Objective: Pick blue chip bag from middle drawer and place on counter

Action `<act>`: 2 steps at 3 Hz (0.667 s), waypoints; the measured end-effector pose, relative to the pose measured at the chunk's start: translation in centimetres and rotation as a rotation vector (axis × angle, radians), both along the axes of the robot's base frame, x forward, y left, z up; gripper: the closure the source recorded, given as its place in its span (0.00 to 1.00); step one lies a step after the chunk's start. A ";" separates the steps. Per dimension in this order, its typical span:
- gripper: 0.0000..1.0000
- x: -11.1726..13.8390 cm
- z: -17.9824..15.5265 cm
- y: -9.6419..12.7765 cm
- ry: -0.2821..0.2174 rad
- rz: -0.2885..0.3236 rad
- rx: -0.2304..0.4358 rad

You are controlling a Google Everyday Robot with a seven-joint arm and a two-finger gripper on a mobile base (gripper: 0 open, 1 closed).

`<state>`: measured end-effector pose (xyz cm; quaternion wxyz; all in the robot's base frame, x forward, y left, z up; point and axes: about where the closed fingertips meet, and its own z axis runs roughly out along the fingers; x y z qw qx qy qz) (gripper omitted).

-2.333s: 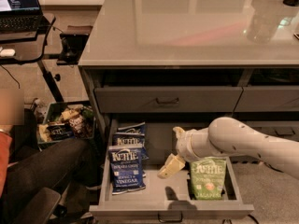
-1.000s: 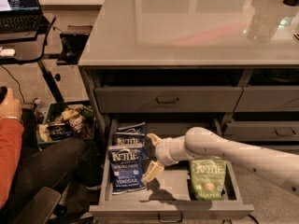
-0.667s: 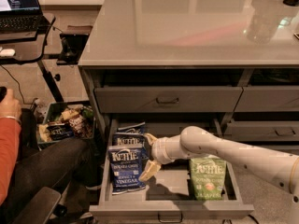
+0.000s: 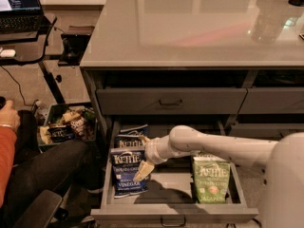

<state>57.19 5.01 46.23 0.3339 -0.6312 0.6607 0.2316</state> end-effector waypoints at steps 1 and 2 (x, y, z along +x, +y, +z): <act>0.00 0.1 -1.7 1.4 0.054 -0.003 -0.062; 0.00 -0.6 -2.9 2.4 0.106 0.006 -0.111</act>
Offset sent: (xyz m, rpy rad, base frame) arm -0.0123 0.0340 -0.0394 -0.1723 0.1644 0.0111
